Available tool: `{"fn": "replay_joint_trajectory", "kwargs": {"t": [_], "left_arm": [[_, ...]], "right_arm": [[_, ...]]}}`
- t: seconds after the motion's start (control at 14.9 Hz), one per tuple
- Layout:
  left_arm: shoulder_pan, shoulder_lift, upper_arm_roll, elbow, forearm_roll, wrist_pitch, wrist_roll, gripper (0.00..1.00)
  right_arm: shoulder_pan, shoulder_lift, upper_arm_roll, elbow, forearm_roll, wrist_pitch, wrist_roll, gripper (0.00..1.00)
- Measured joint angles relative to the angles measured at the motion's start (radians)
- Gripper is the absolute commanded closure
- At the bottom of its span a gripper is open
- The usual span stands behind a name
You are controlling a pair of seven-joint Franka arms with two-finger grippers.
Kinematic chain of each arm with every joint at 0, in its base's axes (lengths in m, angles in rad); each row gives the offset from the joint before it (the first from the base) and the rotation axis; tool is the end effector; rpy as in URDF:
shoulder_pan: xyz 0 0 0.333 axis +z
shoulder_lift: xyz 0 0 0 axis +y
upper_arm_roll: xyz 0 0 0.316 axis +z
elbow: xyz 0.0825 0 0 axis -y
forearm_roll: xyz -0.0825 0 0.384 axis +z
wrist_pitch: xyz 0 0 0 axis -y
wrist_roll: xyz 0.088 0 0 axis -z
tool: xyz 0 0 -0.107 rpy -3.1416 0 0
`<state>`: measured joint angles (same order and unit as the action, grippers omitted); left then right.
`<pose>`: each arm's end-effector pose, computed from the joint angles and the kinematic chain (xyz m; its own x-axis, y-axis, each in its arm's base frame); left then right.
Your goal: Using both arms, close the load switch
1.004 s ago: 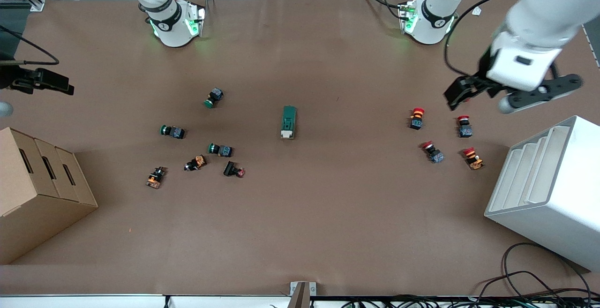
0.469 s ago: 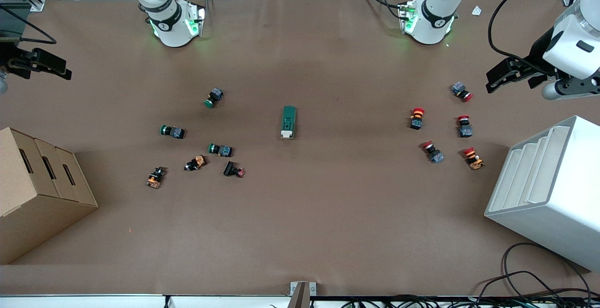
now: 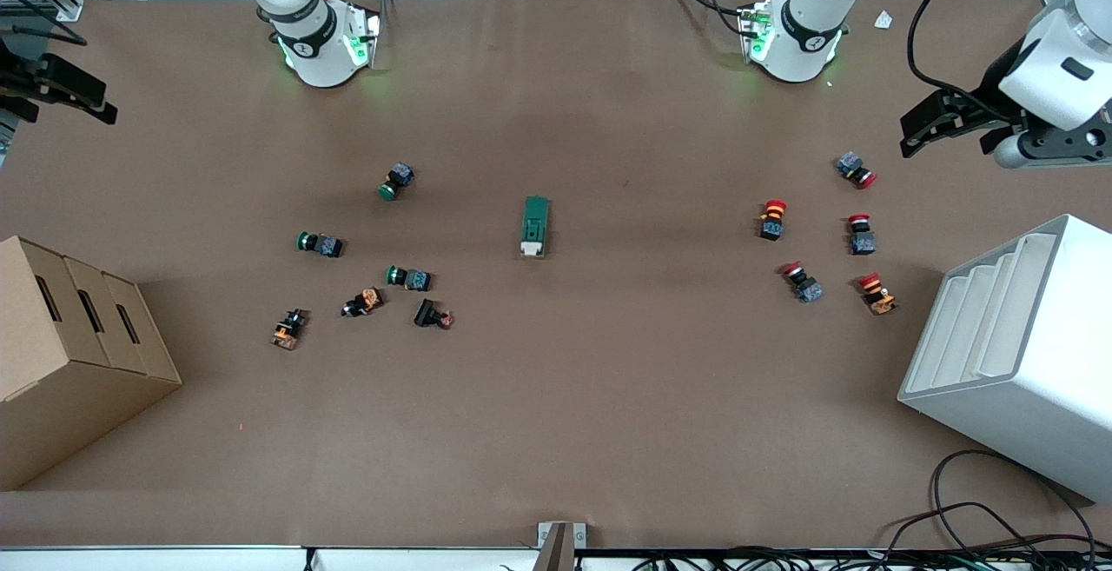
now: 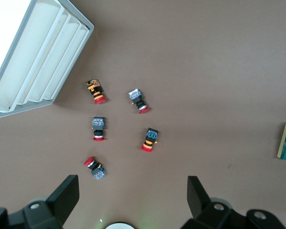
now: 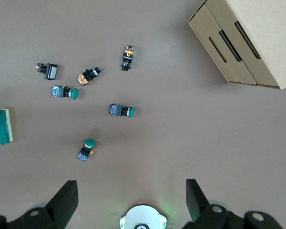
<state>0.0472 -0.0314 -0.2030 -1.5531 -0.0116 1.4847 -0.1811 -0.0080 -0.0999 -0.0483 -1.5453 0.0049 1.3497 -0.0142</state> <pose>0.5292 -0.0864 0.6421 0.9990 0.0247 -0.0380 0.0247 -0.9997 -0.0016 0.4978 -0.0290 0.6706 0.9946 -0.0401 -0.0955 -0.0413 -0.9991 -0.0110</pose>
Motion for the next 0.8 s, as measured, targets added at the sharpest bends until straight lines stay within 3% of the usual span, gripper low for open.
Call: {"fn": "replay_joint_trajectory", "kwargs": {"t": [0.8], "left_arm": [[0.000, -0.002, 0.000, 0.001, -0.001, -0.031, 0.039, 0.00]], "right_arm": [[-0.001, -0.004, 0.002, -0.015, 0.000, 0.012, 0.000, 0.00]]}}
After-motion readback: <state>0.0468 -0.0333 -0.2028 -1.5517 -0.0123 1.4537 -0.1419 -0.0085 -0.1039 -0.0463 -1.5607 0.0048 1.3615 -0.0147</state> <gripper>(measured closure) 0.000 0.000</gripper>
